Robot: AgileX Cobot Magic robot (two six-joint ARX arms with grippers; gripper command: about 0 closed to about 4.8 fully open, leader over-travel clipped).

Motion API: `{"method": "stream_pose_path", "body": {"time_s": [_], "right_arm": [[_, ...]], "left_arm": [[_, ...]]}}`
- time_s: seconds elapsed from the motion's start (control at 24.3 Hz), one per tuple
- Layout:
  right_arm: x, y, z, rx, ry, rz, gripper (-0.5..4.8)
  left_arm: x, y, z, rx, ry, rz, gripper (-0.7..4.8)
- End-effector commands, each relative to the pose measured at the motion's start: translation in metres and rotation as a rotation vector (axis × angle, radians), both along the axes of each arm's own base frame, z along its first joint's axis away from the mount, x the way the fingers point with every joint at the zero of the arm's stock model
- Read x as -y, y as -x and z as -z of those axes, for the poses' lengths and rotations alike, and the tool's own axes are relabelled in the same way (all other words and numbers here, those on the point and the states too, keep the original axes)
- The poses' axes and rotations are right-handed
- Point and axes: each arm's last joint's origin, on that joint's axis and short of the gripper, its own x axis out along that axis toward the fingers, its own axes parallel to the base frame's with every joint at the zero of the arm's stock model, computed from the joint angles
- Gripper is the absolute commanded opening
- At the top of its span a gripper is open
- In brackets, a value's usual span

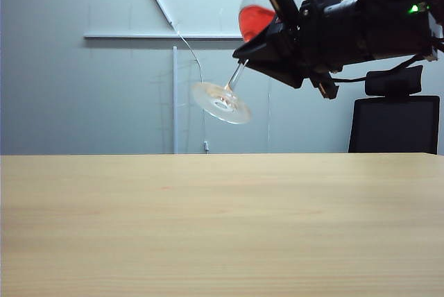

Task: Gently pick up the goblet, rotate it counterclockwise for two full turns (viewing from above), and then place it back on the table.

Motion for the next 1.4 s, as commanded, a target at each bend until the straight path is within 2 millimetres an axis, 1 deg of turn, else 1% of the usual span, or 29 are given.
{"method": "stream_pose_path", "body": {"time_s": [0.04,0.16,0.37,0.54,0.7,0.74,0.91,1.07,1.15,1.4], "right_arm": [[-0.004,-0.006,-0.012,-0.009,-0.001,-0.009,-0.07],[-0.008,-0.013,-0.015,-0.05,0.068,-0.028,-0.07],[-0.017,-0.028,-0.035,-0.069,0.22,-0.059,-0.07],[-0.02,-0.033,-0.047,-0.036,0.268,-0.073,-0.07],[-0.022,-0.036,-0.054,-0.027,0.326,-0.093,-0.07],[-0.023,-0.036,-0.057,-0.027,0.364,-0.131,-0.08],[-0.024,-0.036,-0.059,-0.018,0.432,-0.18,-0.07],[-0.025,-0.033,-0.059,0.06,0.486,-0.273,-0.07],[-0.026,-0.032,-0.059,0.079,0.485,-0.314,-0.07],[-0.025,-0.025,-0.051,0.09,0.541,-0.468,-0.07]], "left_arm": [[0.0,0.0,-0.002,0.011,0.005,-0.001,-0.05],[0.0,0.0,-0.002,0.011,0.005,-0.001,-0.05],[0.0,0.0,-0.002,0.011,0.005,-0.001,-0.05],[0.0,0.0,-0.002,0.011,0.005,-0.001,-0.05],[0.0,0.0,-0.002,0.011,0.005,-0.001,-0.05],[0.0,0.0,-0.002,0.011,0.005,-0.001,-0.05],[0.0,0.0,-0.002,0.011,0.005,-0.001,-0.05],[0.0,0.0,-0.002,0.011,0.005,-0.001,-0.05],[0.0,0.0,-0.002,0.011,0.005,-0.001,-0.05],[0.0,0.0,-0.002,0.011,0.005,-0.001,-0.05]]}}
